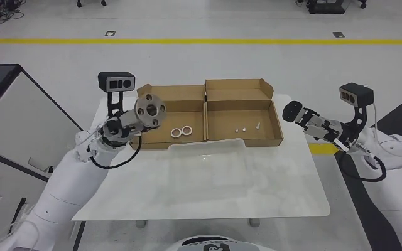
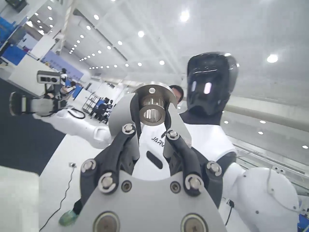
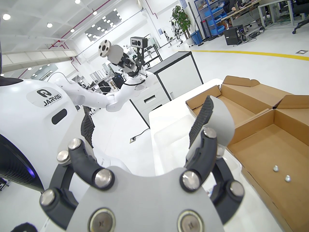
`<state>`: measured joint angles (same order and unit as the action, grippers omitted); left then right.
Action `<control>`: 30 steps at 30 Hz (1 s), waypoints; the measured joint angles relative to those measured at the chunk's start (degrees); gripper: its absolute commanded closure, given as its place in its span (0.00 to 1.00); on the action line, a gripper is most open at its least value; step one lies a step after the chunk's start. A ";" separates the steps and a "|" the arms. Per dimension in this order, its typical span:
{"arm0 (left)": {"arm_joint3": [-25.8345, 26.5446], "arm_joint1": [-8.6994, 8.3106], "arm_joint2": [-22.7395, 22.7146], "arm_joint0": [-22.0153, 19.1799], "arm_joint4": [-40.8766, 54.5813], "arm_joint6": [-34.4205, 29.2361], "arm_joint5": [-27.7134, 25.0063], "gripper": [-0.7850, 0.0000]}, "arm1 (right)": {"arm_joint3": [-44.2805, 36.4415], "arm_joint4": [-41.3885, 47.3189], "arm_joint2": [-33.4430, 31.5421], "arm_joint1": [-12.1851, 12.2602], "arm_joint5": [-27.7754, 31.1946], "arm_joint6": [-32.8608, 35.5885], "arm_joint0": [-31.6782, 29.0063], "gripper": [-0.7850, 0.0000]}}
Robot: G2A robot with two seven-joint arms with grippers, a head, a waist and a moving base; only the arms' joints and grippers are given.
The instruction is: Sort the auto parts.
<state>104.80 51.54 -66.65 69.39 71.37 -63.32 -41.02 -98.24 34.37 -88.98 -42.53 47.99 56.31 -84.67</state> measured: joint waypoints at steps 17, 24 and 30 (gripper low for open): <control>1.79 11.51 -20.42 11.24 15.50 -16.91 16.89 1.00 | 0.00 0.00 0.00 0.00 0.00 0.00 0.00 0.00; 1.15 15.62 -24.48 12.75 3.29 -18.35 18.37 1.00 | 0.00 0.00 0.00 0.00 0.00 0.00 0.00 0.00; 2.17 17.15 -26.32 13.60 -9.07 -17.80 17.83 1.00 | 0.00 0.00 0.00 0.00 0.00 0.00 0.00 0.00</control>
<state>106.97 68.68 -92.97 82.99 62.30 -81.12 -23.20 -98.24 34.37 -88.98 -42.53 47.99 56.31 -84.67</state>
